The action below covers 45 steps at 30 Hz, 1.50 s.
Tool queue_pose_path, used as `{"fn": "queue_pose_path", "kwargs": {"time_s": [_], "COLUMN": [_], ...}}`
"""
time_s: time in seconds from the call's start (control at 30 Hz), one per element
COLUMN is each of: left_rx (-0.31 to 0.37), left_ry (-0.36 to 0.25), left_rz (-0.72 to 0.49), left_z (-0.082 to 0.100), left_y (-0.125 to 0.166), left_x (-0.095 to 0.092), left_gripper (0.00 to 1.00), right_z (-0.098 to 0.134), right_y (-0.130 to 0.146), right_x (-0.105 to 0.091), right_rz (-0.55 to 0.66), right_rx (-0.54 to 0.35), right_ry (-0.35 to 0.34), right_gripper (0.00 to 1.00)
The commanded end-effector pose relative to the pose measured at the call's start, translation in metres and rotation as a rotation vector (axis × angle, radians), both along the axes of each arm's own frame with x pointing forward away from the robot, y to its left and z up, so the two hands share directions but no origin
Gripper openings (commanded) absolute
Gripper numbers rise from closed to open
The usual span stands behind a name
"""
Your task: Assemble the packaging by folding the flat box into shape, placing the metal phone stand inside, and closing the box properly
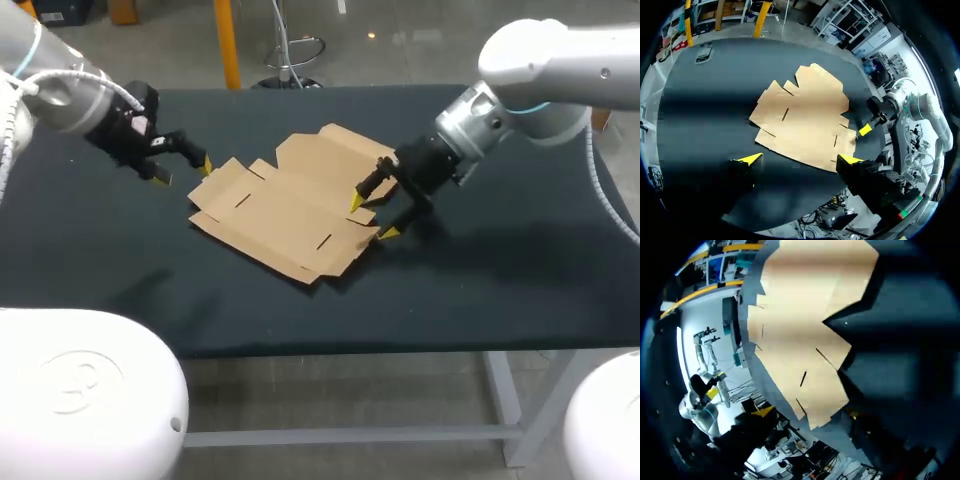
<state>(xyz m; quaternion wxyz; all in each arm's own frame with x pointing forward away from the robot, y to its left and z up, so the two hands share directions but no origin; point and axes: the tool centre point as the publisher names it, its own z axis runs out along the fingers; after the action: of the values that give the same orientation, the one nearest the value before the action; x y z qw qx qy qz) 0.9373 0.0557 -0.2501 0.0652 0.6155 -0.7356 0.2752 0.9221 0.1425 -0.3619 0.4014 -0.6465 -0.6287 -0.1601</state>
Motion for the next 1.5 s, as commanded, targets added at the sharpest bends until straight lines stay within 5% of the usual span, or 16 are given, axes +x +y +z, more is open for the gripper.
{"fn": "queue_pose_path", "kwargs": {"time_s": [0.03,0.27,0.77,0.83,1.07,1.5], "left_rx": [0.032,0.003,0.003,0.003,0.003,0.003], "left_ry": [0.051,0.087,0.087,0.087,0.087,0.087], "left_rz": [0.013,0.11,0.11,0.11,0.11,0.11], "left_z": [0.001,0.001,0.001,0.001,0.001,0.001], "left_y": [-0.003,0.003,0.003,0.003,0.003,0.003], "left_x": [0.008,0.017,0.017,0.017,0.017,0.017], "left_gripper": [1.0,1.0,1.0,1.0,1.0,1.0], "right_z": [0.01,0.001,-0.012,-0.012,-0.029,-0.053], "right_y": [0.009,0.023,0.026,0.022,0.027,0.034], "right_x": [-0.028,-0.039,-0.067,-0.07,-0.058,-0.049], "right_rz": [-0.083,-0.111,-0.308,-0.336,-0.369,-0.399], "right_rx": [-0.065,-0.07,-0.068,-0.07,-0.092,-0.101], "right_ry": [-0.103,-0.098,-0.091,-0.103,-0.153,-0.145], "right_gripper": [1.0,1.0,0.96,0.91,0.51,0.42]}}
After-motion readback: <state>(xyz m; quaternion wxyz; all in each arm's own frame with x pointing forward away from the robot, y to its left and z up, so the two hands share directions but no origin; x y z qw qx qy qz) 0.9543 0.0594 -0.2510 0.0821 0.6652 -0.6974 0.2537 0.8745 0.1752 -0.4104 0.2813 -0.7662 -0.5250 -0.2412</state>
